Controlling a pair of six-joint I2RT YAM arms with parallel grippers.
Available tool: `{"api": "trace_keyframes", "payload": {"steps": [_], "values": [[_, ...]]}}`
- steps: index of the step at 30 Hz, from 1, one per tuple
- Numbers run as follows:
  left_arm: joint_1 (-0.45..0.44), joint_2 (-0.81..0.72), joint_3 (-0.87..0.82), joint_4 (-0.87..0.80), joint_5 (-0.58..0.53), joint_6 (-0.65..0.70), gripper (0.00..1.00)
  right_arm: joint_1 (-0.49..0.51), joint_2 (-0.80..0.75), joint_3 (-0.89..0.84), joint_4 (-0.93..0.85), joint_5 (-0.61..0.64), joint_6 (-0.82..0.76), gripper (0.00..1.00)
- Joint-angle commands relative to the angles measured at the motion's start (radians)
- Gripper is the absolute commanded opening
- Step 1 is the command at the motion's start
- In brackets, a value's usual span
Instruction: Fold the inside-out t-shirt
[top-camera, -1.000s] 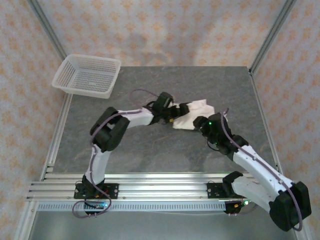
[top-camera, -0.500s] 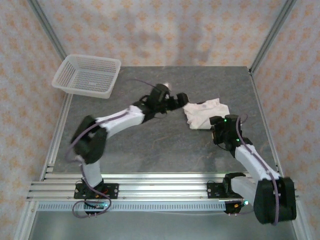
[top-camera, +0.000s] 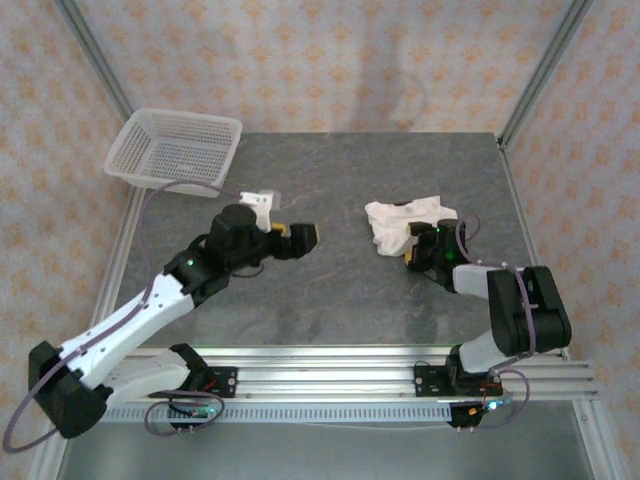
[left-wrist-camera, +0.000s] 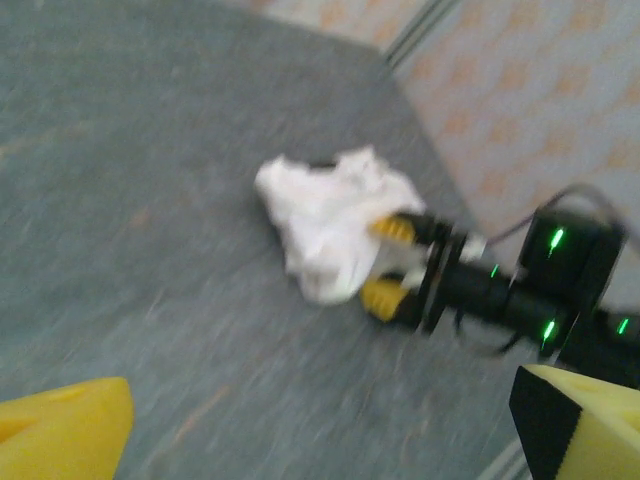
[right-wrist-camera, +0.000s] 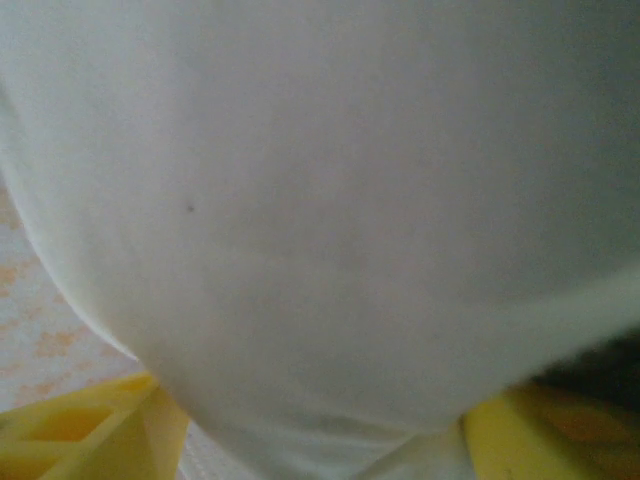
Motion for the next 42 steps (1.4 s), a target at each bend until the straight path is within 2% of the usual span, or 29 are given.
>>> {"api": "trace_keyframes", "payload": {"steps": [1, 5, 9, 14, 19, 28, 34, 37, 38, 40, 42], "values": [[-0.020, -0.142, -0.019, -0.153, 0.063, 0.117, 1.00, -0.028, 0.128, 0.054, 0.237, 0.037, 0.092, 0.67], [-0.025, -0.270, -0.061, -0.276, 0.006, 0.146, 1.00, -0.079, 0.247, 0.149, 0.267, 0.040, 0.082, 0.61], [-0.025, -0.320, -0.103, -0.298, -0.041, 0.130, 1.00, -0.135, 0.330, 0.243, 0.261, 0.053, 0.078, 0.60], [-0.025, -0.299, -0.126, -0.266, -0.070, 0.117, 1.00, -0.225, 0.431, 0.389, 0.229, 0.090, 0.077, 0.58], [-0.025, -0.262, -0.127, -0.252, -0.084, 0.118, 1.00, -0.277, 0.558, 0.605, 0.139, 0.058, 0.030, 0.56], [-0.025, -0.227, -0.151, -0.227, -0.125, 0.087, 1.00, -0.286, 0.822, 0.983, 0.075, 0.013, 0.057, 0.55], [-0.025, -0.209, -0.153, -0.229, -0.167, 0.078, 1.00, -0.295, 0.904, 1.177, -0.038, 0.000, 0.011, 0.58], [-0.025, -0.214, -0.154, -0.218, -0.265, 0.096, 1.00, -0.297, 0.832, 1.110, -0.038, -0.002, -0.059, 0.62], [-0.025, -0.222, -0.163, -0.211, -0.324, 0.099, 1.00, -0.296, 0.792, 1.071, -0.046, 0.003, -0.094, 0.65], [-0.024, -0.249, -0.182, -0.212, -0.520, 0.089, 1.00, -0.301, 0.685, 0.963, -0.061, 0.012, -0.175, 0.74], [-0.022, -0.282, -0.211, -0.170, -0.631, 0.129, 1.00, -0.310, 0.576, 0.848, -0.051, 0.007, -0.259, 0.83]]}}
